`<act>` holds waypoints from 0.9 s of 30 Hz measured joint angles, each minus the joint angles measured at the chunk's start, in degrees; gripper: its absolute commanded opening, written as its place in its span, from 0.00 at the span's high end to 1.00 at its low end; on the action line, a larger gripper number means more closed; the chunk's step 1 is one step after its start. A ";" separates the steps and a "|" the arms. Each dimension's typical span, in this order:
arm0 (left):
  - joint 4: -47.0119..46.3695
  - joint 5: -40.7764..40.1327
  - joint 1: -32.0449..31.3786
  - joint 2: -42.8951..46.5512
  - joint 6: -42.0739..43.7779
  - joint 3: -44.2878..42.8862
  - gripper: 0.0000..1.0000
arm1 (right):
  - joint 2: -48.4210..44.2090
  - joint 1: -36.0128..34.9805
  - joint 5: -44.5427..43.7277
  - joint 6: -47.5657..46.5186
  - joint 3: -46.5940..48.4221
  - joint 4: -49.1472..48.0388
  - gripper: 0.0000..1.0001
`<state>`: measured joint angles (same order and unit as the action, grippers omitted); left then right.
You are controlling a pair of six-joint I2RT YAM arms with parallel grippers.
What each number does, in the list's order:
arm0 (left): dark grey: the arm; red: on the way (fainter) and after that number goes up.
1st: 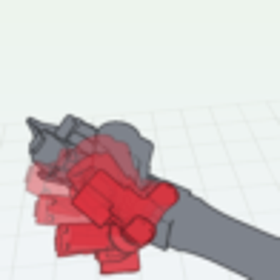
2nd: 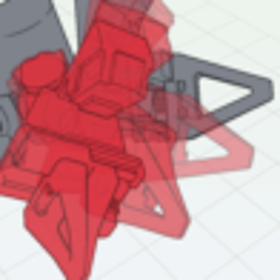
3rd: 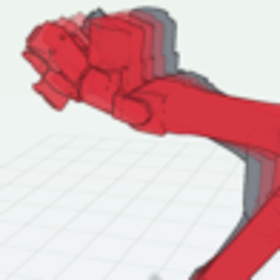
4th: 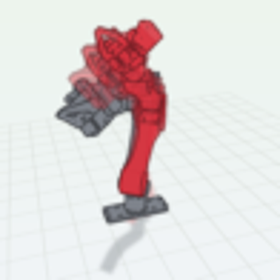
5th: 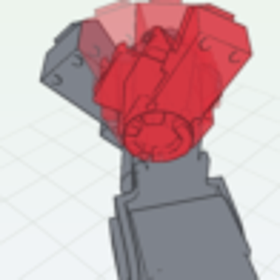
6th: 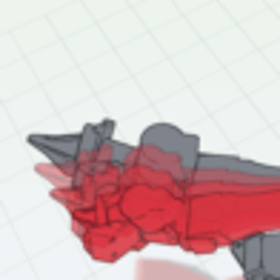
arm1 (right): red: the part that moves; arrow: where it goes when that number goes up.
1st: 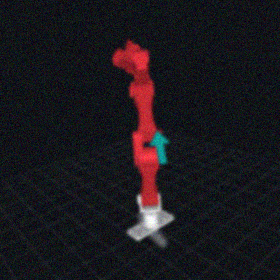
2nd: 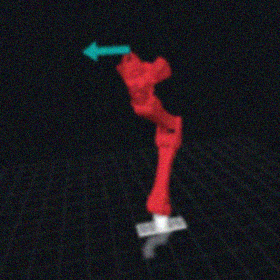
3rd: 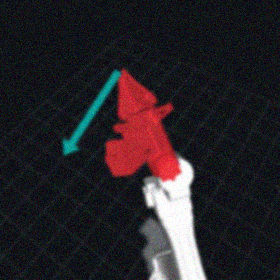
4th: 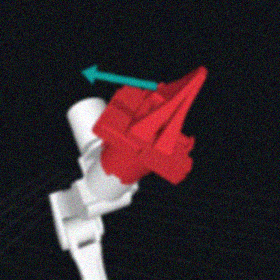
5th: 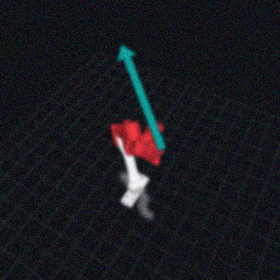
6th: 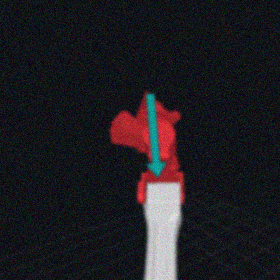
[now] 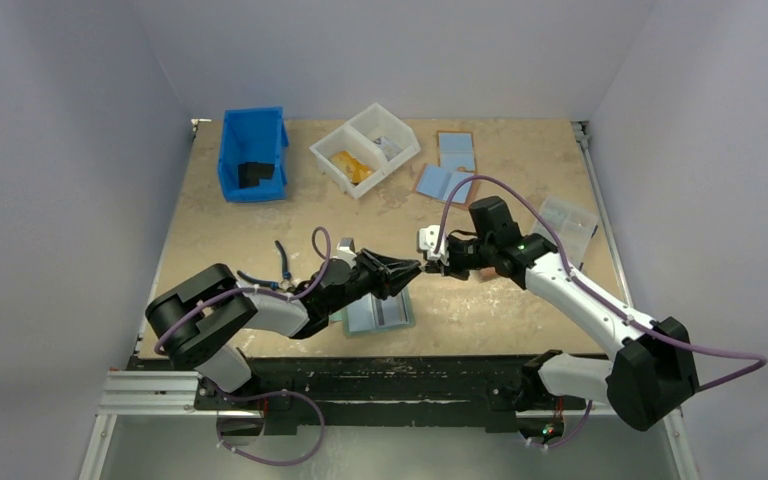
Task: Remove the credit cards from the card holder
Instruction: Place the credit card in the storage box.
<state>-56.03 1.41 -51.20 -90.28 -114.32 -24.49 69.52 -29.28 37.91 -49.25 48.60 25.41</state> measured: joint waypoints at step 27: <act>-11.43 2.80 2.01 -5.22 4.59 5.97 1.00 | -3.13 1.05 5.73 -7.45 2.89 10.71 0.32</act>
<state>-67.46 4.21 -49.19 -95.50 -109.73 -18.52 66.39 -28.23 43.64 -56.71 51.48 36.12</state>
